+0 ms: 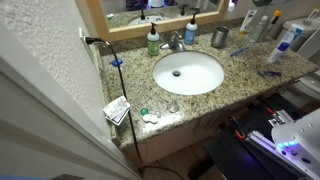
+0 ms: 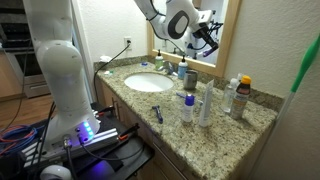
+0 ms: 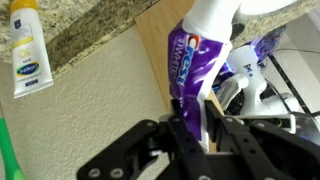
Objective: Take the toothbrush from the cup and put it on the counter, then pick the toothpaste and put it in the cup
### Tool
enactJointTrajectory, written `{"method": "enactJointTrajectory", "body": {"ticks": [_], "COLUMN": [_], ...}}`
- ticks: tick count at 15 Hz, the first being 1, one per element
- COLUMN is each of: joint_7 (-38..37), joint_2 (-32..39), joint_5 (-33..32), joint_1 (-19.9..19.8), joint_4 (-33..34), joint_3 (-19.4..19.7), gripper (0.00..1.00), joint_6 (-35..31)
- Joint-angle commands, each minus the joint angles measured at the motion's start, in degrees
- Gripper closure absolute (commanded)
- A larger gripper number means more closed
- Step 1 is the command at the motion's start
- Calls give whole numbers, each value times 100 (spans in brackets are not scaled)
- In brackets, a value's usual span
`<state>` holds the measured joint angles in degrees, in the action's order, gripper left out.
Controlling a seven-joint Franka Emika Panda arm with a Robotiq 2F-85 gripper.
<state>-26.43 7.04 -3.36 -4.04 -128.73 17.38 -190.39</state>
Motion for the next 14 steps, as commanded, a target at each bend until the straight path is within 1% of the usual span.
{"method": "enactJointTrajectory", "body": {"ticks": [1,2,4,5,7,8,9,10,12,13,14], "joint_7": [577,132,196,181,254,363,839,968,1200,1104,1224], "joint_2": [-26,0,-3,67,56,164,160,225,262,344,424], "joint_5": [517,-49,-49,-137,-265,-168,306,384,609,540,667], "joint_1": [-139,283,351,272,290,423,27,19,-2,418,517], "joint_4": [-221,-377,-474,-495,-632,-608,-645,-551,-557,-487,-379], "joint_3": [-206,405,532,538,488,531,-43,-83,-349,17,53], "gripper": [74,74,74,93,93,93,93,93,93,93,93], "joint_6": [-355,-616,-737,-811,-838,-838,-823,-820,-820,-836,-823]}}
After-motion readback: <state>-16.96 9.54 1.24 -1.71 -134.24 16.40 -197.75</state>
